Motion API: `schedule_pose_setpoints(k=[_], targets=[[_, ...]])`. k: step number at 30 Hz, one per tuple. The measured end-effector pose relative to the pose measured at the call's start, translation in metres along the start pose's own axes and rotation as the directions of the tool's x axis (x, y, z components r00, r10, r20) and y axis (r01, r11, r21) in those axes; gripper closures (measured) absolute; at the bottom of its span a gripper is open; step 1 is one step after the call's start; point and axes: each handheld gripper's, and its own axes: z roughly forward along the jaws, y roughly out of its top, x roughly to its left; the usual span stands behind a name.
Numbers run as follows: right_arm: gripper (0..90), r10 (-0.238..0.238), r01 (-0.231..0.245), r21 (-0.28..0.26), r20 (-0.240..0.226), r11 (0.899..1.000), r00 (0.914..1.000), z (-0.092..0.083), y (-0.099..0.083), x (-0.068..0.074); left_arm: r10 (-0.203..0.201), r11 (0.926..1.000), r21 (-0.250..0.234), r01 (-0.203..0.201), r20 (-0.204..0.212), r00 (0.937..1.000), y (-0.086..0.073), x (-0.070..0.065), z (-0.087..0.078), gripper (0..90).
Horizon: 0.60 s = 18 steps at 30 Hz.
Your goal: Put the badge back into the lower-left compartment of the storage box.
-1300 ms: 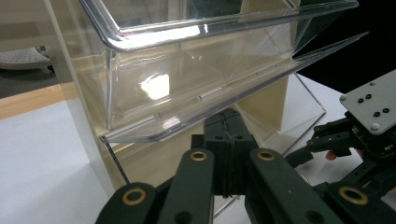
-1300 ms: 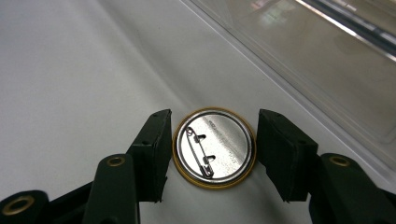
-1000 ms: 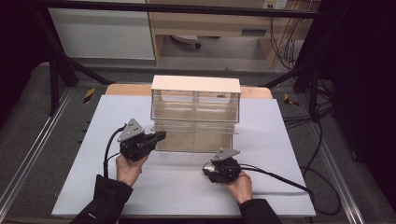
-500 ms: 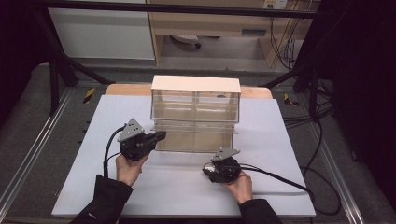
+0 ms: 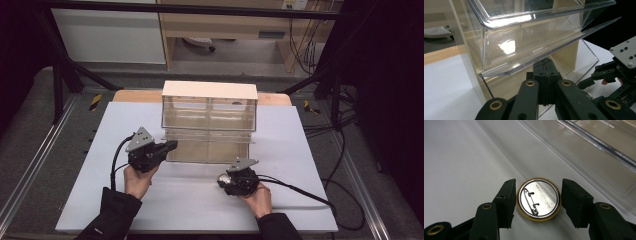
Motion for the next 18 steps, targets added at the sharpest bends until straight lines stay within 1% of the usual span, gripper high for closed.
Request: schedule_pose_setpoints(k=[10, 18], targets=[[46.8, -0.022, 0.021, -0.022, -0.005, 1.0, 0.9998, -0.008, 0.003, 0.003, 0.001, 1.0, 0.0, -0.001, -0.001, 1.0, 0.0, 0.0, 0.0, 89.5], [46.8, -0.023, 0.023, -0.035, -0.014, 0.999, 0.9996, -0.014, 0.005, 0.005, 0.002, 1.0, -0.001, -0.002, -0.002, 1.0, 0.0, 0.0, 0.0, 89.5]])
